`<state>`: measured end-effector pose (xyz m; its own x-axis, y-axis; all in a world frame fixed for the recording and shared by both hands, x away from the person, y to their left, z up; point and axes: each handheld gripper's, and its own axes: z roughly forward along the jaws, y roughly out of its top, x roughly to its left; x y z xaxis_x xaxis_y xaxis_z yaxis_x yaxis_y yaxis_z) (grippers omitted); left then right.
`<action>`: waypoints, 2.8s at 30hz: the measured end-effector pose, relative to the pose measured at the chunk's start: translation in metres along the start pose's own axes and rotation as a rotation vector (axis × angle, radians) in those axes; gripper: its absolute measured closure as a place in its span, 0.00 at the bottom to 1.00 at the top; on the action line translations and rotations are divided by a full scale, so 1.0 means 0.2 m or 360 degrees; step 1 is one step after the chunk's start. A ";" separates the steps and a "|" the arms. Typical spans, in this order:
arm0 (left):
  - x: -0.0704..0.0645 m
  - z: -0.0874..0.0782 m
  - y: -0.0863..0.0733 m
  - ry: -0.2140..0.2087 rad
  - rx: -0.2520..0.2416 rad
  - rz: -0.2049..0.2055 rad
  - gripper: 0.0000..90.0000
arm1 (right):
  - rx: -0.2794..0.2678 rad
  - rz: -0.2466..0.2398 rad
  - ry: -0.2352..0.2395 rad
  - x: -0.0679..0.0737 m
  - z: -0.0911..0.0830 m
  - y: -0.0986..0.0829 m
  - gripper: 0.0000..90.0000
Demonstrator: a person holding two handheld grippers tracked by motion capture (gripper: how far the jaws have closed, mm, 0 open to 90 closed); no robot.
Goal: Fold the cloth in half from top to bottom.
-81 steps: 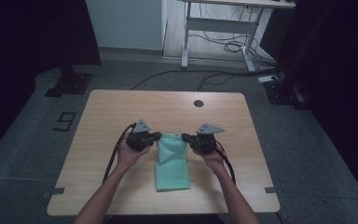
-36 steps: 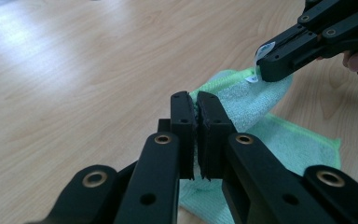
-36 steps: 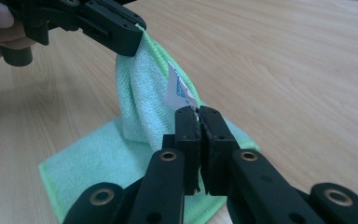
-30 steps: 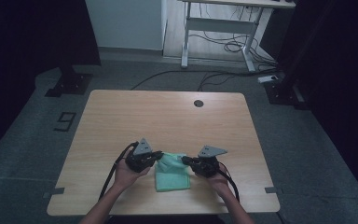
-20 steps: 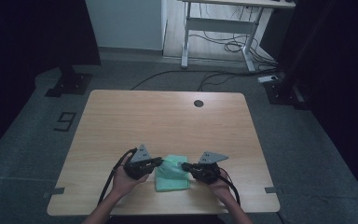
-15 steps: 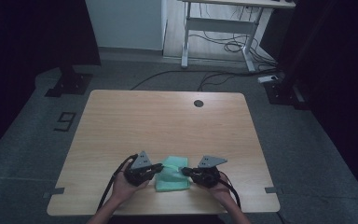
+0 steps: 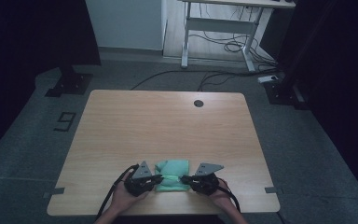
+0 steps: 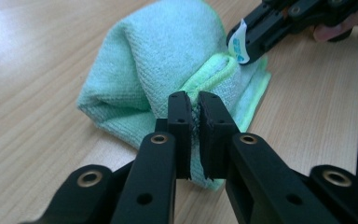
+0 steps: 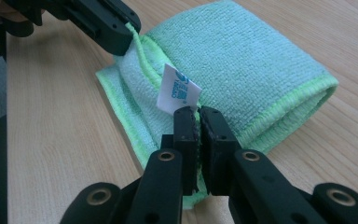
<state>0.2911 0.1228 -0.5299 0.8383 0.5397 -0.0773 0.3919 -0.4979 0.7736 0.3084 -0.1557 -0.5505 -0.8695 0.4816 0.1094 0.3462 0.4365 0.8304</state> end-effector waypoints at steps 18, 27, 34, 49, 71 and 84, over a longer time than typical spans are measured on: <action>0.18 -0.07 0.03 0.0105 -0.0129 -0.0152 0.79 | 0.0023 -0.0011 -0.0018 0.00 0.00 0.00 0.94; 0.18 0.06 0.09 0.0109 -0.0010 -0.0148 0.75 | 0.0023 -0.0014 -0.0017 0.00 0.00 0.00 0.94; 0.17 0.12 0.10 0.0143 0.0037 -0.0118 0.73 | 0.0024 -0.0012 -0.0014 -0.01 0.00 0.00 0.94; 0.23 0.12 0.06 0.0066 0.0036 -0.0157 0.96 | 0.0033 0.0003 -0.0015 0.00 0.00 0.00 0.95; 0.43 0.00 0.08 -0.0015 -0.0055 -0.0384 0.88 | 0.0039 -0.0064 -0.0052 0.02 -0.01 0.01 0.85; 0.33 0.15 0.18 -0.0009 0.0120 -0.0275 0.84 | 0.0021 -0.0079 -0.0039 0.06 0.00 0.03 0.77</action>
<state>0.3716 0.1197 -0.5269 0.7579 0.6181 -0.2086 0.5576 -0.4477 0.6991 0.2994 -0.1469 -0.5444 -0.8769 0.4776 0.0546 0.3077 0.4703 0.8271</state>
